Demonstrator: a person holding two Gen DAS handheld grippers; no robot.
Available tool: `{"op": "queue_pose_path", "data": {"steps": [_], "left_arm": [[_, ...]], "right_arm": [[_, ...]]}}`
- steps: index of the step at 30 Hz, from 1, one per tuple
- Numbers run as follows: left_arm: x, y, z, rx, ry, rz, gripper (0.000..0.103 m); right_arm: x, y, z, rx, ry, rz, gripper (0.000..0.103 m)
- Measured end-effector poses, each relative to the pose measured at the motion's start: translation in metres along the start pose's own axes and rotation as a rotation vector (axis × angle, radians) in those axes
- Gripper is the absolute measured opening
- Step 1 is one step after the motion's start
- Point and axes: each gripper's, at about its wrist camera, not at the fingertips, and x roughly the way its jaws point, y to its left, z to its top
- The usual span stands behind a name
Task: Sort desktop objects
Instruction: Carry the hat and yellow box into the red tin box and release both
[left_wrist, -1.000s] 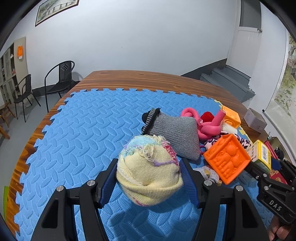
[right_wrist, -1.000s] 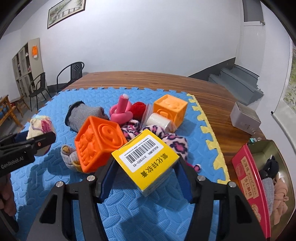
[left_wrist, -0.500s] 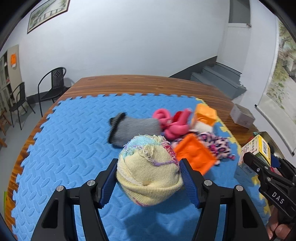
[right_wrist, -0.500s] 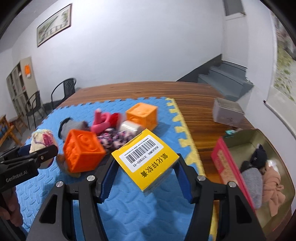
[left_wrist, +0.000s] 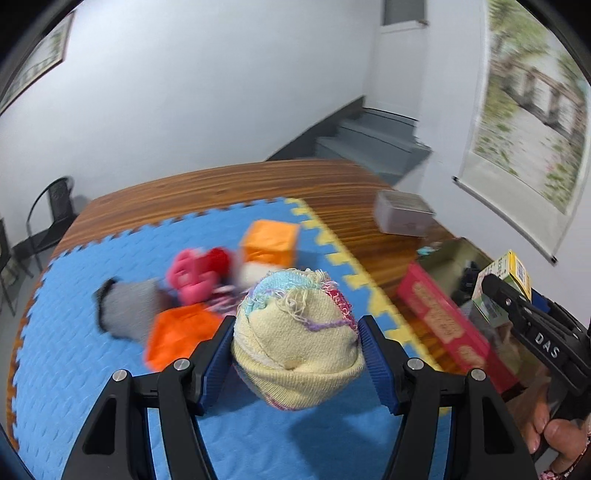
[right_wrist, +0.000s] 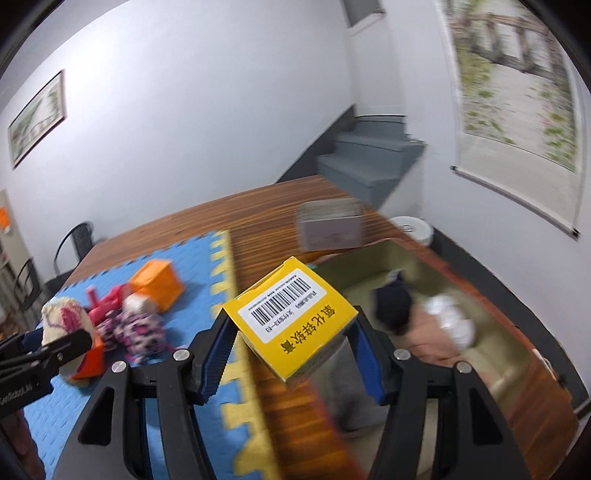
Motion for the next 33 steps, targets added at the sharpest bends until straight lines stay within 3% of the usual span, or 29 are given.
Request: {"op": "queue_pose_path", "data": {"steps": [8,16,21,25,33], "left_arm": [[0.025,-0.075,0.027,0.101,0.004,-0.124,0.067],[0.063,-0.130,0.044,0.128,0.061,-0.247,0.067],[0.087,-0.142,0.048,0.100,0.120,-0.318,0.069],[0.094,-0.140,0.045,0.070,0.123,-0.334,0.095],[0.082,-0.135,0.044,0.084,0.086,-0.317,0.095]], "right_arm": [[-0.004,-0.062,0.013,0.094,-0.033,-0.100,0.065],[0.008,-0.084,0.022,0.114,-0.028,-0.120,0.065],[0.018,-0.098,0.025,0.162,-0.014,-0.118,0.066],[0.026,-0.109,0.022,0.219,0.015,-0.102,0.071],[0.020,-0.111,0.018,0.232,-0.010,-0.101,0.071]]}}
